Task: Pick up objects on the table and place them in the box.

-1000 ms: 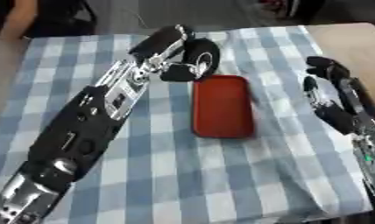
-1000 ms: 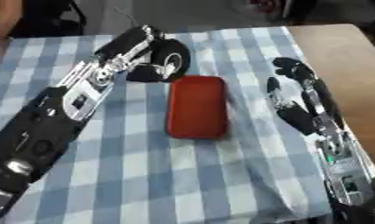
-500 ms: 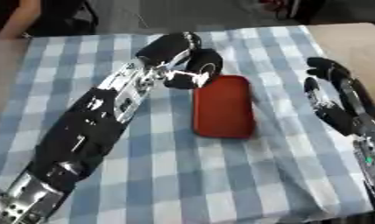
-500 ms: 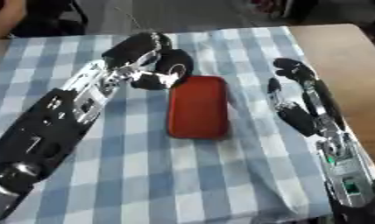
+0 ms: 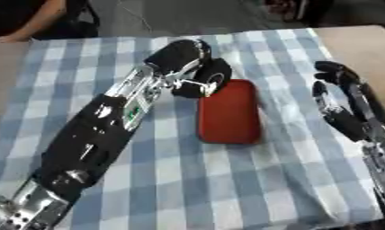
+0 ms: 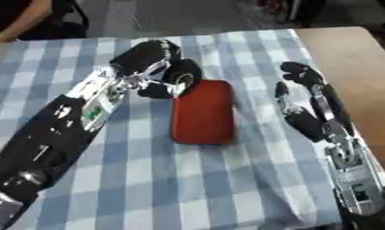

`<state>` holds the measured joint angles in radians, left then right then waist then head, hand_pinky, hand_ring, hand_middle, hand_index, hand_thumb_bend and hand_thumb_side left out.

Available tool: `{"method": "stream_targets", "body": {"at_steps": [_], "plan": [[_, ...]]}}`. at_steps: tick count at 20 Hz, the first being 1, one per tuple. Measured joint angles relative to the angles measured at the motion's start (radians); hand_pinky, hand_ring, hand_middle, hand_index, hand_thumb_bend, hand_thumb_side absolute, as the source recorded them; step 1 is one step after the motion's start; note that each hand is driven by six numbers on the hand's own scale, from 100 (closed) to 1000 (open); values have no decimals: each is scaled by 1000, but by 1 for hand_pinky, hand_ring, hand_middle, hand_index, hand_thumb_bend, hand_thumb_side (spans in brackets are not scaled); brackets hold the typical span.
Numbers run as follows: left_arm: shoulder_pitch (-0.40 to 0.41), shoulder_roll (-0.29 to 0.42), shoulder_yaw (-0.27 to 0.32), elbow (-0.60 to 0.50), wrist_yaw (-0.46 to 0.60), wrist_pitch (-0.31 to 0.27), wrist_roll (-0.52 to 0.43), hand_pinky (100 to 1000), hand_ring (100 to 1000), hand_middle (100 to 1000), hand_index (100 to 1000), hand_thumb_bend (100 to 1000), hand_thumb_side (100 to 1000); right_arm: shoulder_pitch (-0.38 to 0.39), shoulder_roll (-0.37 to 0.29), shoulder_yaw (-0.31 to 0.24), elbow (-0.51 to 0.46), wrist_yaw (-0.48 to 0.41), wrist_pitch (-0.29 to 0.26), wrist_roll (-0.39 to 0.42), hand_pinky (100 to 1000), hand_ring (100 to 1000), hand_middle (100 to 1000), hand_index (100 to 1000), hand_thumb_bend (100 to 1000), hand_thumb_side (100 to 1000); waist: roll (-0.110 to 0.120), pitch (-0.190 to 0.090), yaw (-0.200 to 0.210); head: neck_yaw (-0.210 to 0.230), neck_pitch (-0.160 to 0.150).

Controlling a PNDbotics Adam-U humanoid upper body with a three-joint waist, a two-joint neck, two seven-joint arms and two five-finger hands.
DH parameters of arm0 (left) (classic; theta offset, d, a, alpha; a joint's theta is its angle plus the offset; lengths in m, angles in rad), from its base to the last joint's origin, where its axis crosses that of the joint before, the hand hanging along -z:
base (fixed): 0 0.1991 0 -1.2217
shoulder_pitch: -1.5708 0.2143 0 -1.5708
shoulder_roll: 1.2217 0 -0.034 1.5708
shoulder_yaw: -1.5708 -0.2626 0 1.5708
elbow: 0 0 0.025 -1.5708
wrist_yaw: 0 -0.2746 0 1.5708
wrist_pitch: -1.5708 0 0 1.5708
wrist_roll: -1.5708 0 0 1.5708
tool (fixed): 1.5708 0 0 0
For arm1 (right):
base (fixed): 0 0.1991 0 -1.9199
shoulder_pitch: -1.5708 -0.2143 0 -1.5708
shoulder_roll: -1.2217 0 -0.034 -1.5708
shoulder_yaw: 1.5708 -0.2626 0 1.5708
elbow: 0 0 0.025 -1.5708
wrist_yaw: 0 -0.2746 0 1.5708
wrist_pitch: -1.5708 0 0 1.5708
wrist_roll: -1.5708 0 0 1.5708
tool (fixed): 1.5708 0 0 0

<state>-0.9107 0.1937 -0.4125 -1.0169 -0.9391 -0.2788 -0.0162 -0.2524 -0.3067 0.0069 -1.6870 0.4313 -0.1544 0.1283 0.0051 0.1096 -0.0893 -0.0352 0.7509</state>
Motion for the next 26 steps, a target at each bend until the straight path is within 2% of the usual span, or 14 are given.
{"method": "stream_targets", "body": {"at_steps": [15, 17, 18, 19, 20, 21, 23, 24, 26], "plan": [[-2, -68, 15, 94, -82, -43, 28, 635, 558, 513, 298, 100, 414, -9, 8, 6, 0, -10, -4, 5, 900, 826, 884, 885, 114, 699, -10, 12, -14, 9, -8], [-2, -68, 19, 100, -88, -47, 32, 637, 564, 521, 332, 100, 438, -9, 8, 6, 0, -11, -4, 5, 900, 826, 884, 886, 110, 700, -10, 12, -15, 9, -8], [-2, -68, 20, 103, -92, -49, 33, 645, 581, 542, 386, 100, 482, -9, 8, 6, 0, -11, -5, 5, 900, 826, 884, 886, 109, 700, -10, 13, -15, 9, -8], [-2, -68, 20, 106, -96, -51, 34, 643, 577, 538, 375, 100, 474, -9, 8, 6, 0, -12, -5, 5, 900, 826, 884, 886, 109, 700, -10, 14, -15, 9, -8], [-1, -68, 20, 109, -100, -54, 34, 680, 651, 638, 550, 100, 657, -9, 8, 6, 0, -12, -5, 5, 901, 826, 884, 886, 108, 700, -10, 15, -15, 9, -8], [2, -68, 20, 113, -107, -60, 31, 701, 697, 708, 649, 100, 688, -9, 8, 6, 0, -13, -5, 5, 900, 826, 884, 886, 107, 700, -10, 15, -15, 9, -8], [3, -68, 19, 118, -128, -78, 16, 716, 732, 750, 732, 331, 713, -9, 8, 6, 0, -14, -5, 5, 900, 826, 884, 886, 106, 700, -11, 15, -15, 9, -8], [4, -68, 19, 120, -141, -91, 4, 749, 788, 816, 854, 755, 780, -9, 8, 6, 0, -14, -5, 5, 901, 826, 884, 886, 105, 700, -11, 16, -15, 9, -8], [7, -68, 19, 125, -170, -117, -22, 756, 794, 825, 887, 831, 788, -9, 8, 6, 0, -14, -5, 5, 900, 827, 884, 886, 103, 701, -11, 17, -15, 9, -8]]}}
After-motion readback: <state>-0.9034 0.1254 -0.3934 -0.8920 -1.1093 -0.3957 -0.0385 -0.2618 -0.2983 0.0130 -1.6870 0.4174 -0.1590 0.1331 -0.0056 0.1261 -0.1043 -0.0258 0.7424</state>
